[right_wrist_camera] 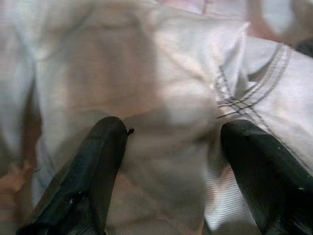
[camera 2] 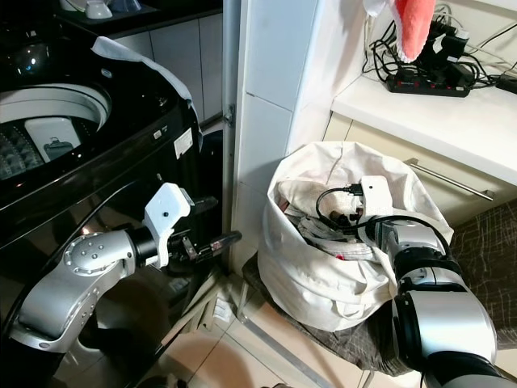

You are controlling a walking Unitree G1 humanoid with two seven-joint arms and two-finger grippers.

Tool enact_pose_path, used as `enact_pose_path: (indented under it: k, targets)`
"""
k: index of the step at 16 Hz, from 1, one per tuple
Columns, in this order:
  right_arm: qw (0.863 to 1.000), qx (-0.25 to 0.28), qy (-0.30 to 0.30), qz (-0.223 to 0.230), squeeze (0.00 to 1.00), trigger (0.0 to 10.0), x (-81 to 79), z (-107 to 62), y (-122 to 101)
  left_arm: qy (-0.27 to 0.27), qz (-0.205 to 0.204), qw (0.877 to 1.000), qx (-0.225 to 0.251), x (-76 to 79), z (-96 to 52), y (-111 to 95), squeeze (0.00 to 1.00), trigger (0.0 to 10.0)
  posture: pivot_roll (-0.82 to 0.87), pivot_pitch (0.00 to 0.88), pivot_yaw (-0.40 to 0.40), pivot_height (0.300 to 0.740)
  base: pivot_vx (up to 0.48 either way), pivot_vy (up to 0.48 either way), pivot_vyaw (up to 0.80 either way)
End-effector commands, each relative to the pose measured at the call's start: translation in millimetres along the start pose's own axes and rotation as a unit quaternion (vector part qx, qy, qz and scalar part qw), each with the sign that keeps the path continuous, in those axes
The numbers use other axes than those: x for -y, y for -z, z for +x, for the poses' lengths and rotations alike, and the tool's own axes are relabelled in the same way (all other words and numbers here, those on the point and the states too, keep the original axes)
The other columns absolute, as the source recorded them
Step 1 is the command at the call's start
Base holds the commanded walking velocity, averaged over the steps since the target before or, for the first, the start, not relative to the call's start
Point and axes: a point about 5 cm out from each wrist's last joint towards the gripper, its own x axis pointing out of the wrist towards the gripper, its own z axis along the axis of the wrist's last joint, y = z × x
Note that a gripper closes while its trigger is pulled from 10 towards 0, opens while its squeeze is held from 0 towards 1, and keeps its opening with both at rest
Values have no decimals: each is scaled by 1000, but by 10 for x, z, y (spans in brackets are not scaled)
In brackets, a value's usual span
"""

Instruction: Clothes washing

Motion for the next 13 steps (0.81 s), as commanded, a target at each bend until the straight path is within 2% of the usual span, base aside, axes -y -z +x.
enact_pose_path:
  k: [1,3,4,5,6,7,9,10,11,12,13]
  targets:
    - [1000,-6,-19,6,984,10000,-17,0,25,23,7,1000,6,54,12,-63,0,10000,55,0,-47,740,0,0,0]
    - [999,-30,-26,-4,1000,10000,-18,4,109,63,-11,998,2,137,-12,-51,0,10000,53,0,-45,740,0,0,0]
    - [999,-50,-8,-21,682,10000,15,1,167,84,-24,996,5,191,-22,-46,0,10000,50,0,-43,740,0,0,0]
    - [998,-56,-3,-25,682,10000,24,-1,183,89,-27,996,5,203,-24,-45,0,10000,50,0,-43,740,0,0,0]
    - [995,-76,18,-60,0,10000,76,-12,246,88,-21,996,6,212,-22,-45,0,10000,49,0,-45,740,0,0,0]
    - [993,-86,27,-72,0,10000,104,-19,288,85,-18,996,6,213,-15,-42,0,10000,50,0,-46,740,0,0,0]
    - [993,-90,24,-69,0,10000,110,-23,315,88,-19,996,6,222,-13,-48,0,10000,50,0,-46,740,0,0,0]
    - [994,-89,25,-64,0,5294,115,-24,322,90,-19,996,5,229,-14,-46,0,10000,49,0,-45,740,0,0,0]
    - [994,-87,24,-60,0,1608,114,-24,323,90,-18,996,4,230,-14,-43,0,10000,48,0,-44,740,0,0,0]
    - [995,-82,24,-53,0,0,116,-23,323,91,-16,996,2,233,-9,-39,0,10000,46,0,-42,740,0,0,0]
    - [995,-80,24,-49,0,0,115,-23,322,91,-15,996,2,234,-7,-39,0,10000,45,0,-41,740,0,0,0]
